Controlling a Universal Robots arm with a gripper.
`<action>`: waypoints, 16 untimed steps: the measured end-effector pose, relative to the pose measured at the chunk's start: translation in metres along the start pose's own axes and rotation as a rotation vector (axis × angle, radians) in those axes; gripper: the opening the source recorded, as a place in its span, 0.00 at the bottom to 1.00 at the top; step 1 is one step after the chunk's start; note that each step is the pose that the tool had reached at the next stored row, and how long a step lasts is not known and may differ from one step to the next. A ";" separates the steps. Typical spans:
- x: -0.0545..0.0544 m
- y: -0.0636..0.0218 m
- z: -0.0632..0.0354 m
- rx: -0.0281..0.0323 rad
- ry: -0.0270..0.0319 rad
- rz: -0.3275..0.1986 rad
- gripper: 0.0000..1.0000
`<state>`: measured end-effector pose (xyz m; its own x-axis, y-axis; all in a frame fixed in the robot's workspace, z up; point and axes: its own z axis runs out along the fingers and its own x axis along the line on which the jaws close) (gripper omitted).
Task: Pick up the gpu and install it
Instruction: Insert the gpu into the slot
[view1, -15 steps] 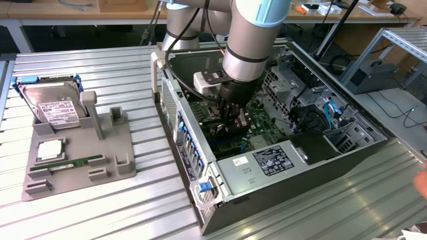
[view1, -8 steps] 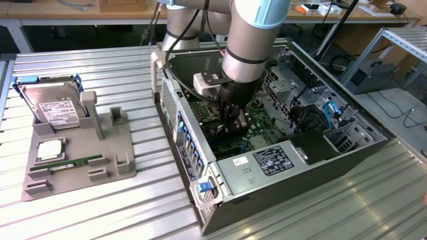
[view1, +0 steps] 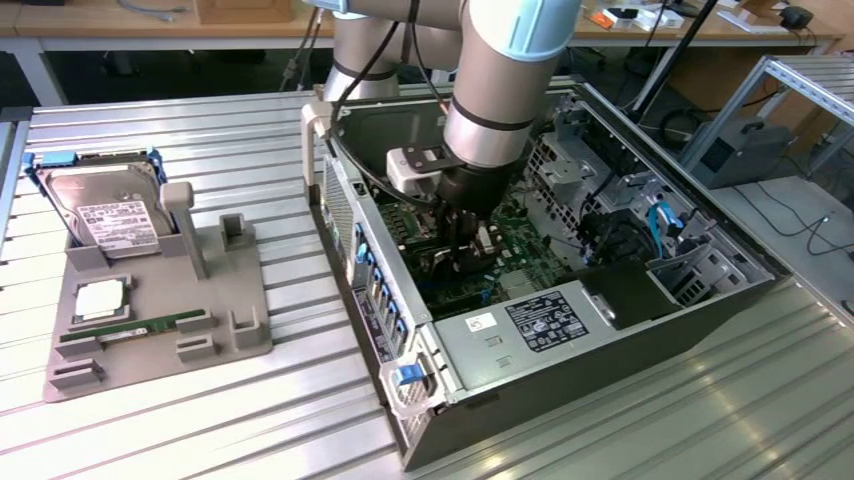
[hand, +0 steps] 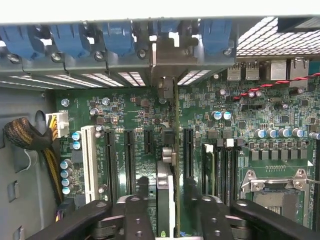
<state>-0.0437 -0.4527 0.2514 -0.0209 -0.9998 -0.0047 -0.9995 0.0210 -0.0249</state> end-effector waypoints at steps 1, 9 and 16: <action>0.000 0.0000 0.0000 0.0000 0.0000 0.000 0.47; -0.003 -0.0007 -0.0445 0.0018 -0.0002 0.000 0.45; -0.004 -0.0162 -0.0534 -0.0096 -0.0003 -0.010 0.11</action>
<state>-0.0288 -0.4488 0.3052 -0.0104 -0.9999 -0.0048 -0.9998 0.0104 -0.0153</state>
